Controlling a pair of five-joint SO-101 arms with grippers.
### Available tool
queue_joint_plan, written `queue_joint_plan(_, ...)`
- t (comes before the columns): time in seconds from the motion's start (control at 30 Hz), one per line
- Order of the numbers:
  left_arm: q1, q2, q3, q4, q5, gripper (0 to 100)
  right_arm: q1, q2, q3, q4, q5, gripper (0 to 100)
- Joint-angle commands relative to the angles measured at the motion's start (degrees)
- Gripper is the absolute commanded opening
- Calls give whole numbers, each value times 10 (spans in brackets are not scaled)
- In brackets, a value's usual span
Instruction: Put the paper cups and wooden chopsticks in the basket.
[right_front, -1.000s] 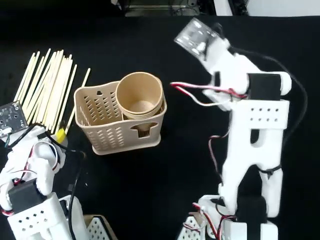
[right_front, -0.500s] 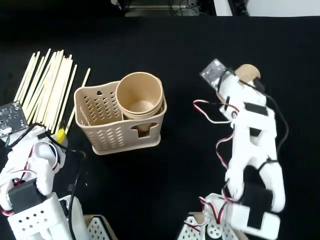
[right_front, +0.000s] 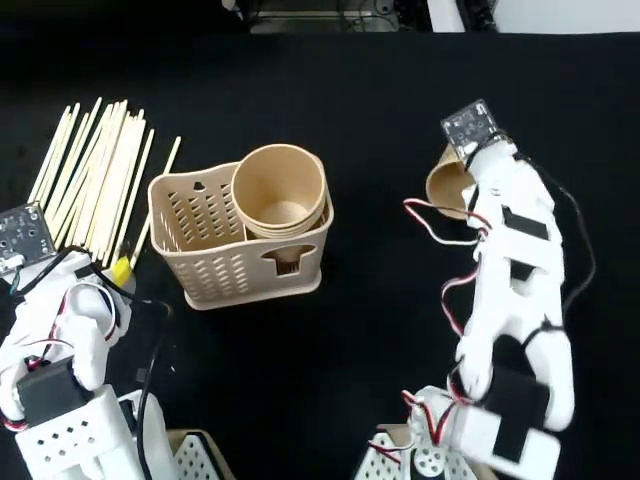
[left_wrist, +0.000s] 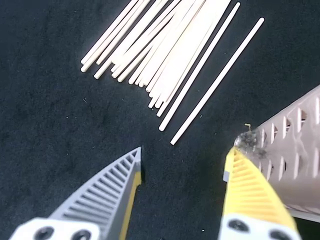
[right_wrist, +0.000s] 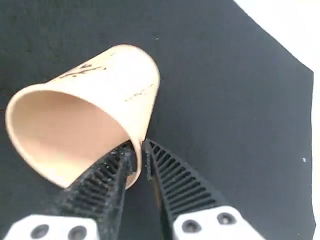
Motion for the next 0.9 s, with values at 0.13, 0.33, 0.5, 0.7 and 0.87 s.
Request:
queue_joint_plan(0.13, -5, -4, -3, -11, 1, 264, -4, -180, -27, 167, -61, 11)
queue_joint_plan(0.33, -5, -4, -3, -11, 1, 264, -48, -298, -162, 423, -148, 11)
queue_joint_plan(0.5, -5, -4, -3, -11, 1, 264, -139, -337, -369, 631, -224, 11)
queue_joint_plan(0.7, -5, -4, -3, -11, 0, 264, -283, -288, -593, 767, -311, 11)
queue_joint_plan(0.87, -6, -4, -3, -11, 0, 264, -374, -218, -742, 835, -352, 11)
